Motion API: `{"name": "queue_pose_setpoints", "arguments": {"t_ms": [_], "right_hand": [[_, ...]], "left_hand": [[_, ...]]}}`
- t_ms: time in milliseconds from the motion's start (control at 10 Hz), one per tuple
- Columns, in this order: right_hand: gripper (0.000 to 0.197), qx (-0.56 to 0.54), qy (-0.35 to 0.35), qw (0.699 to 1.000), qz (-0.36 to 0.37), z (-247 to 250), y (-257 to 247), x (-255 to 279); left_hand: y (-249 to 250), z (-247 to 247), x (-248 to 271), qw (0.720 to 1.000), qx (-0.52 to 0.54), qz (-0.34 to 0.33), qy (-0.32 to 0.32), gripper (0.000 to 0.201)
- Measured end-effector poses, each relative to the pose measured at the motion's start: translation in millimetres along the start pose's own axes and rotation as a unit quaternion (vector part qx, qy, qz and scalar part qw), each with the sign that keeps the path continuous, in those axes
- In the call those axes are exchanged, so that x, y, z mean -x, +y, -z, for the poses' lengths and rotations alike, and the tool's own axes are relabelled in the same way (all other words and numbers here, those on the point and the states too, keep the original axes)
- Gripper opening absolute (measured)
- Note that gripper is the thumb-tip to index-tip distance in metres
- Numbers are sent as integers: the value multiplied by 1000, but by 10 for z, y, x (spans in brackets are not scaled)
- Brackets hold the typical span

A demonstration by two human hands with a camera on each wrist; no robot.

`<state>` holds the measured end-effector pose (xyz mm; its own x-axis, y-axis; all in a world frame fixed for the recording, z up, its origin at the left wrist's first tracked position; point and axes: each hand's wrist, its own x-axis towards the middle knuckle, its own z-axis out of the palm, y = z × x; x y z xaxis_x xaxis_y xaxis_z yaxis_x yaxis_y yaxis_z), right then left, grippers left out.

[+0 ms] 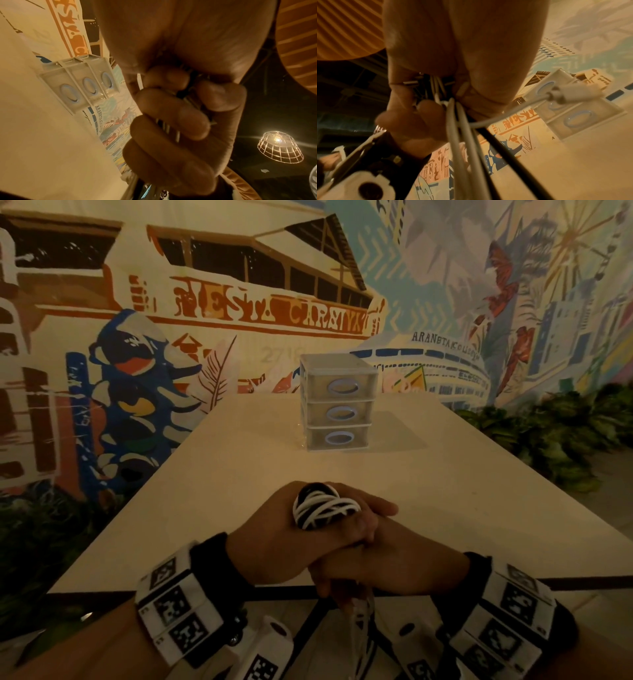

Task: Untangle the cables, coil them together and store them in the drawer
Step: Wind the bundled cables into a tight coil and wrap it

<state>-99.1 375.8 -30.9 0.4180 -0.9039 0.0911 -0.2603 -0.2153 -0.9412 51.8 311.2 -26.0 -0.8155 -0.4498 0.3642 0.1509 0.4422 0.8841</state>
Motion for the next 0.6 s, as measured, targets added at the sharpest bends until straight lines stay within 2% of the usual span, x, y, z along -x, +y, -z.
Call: {"name": "queue_pose_setpoints", "arguments": {"t_ms": [100,200,300,400,500,600], "right_hand": [[30,9,4,1000,22,3,-12,-9],[21,-49,60,997,-27,-54,-56,-15],[17,-19,-20,999,24,-120,-151,58],[27,0,-59,998,23,-90,-107,-2],[17,26,-65,997,23,-51,-92,31],[53,58,78,993,62,25,0,144]], "left_hand": [[19,27,-19,998,50,-16,-46,12],[25,62,-11,983,122,-36,-129,26],[2,50,-18,972,159,-35,-170,31],[-22,18,18,943,254,-26,-212,34],[9,-33,57,933,280,-17,-225,41],[53,-60,47,950,259,0,-177,33]]}}
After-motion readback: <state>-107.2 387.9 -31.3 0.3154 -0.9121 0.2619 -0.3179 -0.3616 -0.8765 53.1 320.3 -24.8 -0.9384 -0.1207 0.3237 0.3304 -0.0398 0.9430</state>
